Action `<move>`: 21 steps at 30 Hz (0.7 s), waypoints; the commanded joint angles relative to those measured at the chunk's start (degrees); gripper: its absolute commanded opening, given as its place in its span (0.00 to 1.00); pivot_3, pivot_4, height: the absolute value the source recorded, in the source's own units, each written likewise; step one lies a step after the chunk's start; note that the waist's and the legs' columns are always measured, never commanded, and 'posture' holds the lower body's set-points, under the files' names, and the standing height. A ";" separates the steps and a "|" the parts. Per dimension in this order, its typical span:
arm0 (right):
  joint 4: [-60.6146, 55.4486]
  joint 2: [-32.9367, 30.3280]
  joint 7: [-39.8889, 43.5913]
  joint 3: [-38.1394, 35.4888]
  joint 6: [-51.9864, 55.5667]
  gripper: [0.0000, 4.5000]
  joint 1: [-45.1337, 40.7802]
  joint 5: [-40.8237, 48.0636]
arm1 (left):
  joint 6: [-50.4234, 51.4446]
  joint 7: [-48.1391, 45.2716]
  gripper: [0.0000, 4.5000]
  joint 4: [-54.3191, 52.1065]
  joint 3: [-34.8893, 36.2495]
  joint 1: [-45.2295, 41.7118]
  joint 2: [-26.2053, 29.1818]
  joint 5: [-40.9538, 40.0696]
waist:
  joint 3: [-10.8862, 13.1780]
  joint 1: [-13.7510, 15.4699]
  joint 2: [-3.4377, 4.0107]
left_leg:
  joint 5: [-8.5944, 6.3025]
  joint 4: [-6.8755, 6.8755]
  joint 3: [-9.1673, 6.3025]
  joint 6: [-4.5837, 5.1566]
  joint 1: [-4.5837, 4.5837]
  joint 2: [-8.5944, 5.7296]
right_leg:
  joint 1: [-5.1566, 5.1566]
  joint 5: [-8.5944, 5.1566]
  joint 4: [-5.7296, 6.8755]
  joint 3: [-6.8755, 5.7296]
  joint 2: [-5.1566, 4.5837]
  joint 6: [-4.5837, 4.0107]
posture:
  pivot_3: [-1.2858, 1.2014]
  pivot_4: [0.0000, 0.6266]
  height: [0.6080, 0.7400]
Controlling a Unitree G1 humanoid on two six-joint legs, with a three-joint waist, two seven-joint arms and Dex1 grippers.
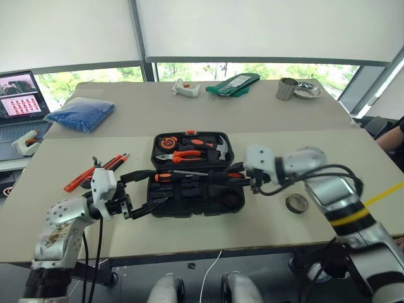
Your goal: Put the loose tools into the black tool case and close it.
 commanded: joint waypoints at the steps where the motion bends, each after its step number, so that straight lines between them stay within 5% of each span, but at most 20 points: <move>1: 5.24 1.41 1.61 1.73 -2.80 0.23 -3.10 -3.89 | -0.03 -0.61 1.00 -3.02 1.26 2.13 1.34 -0.97 | 0.00 0.03 0.00 | 0.00 0.00 0.02 0.00 0.00 -0.03 | 0.00 0.00 -0.01 0.00 -0.06 0.00 | 0.52 0.24 1.00; 21: 7.94 3.43 4.86 2.87 2.93 0.23 -4.01 -9.86 | -0.12 0.43 1.00 -4.62 0.34 3.03 1.39 -0.48 | -0.01 -0.21 0.00 | 0.04 0.00 0.08 -0.07 0.00 -0.07 | -0.03 0.09 0.08 -0.14 -0.22 -0.07 | 0.52 0.24 1.00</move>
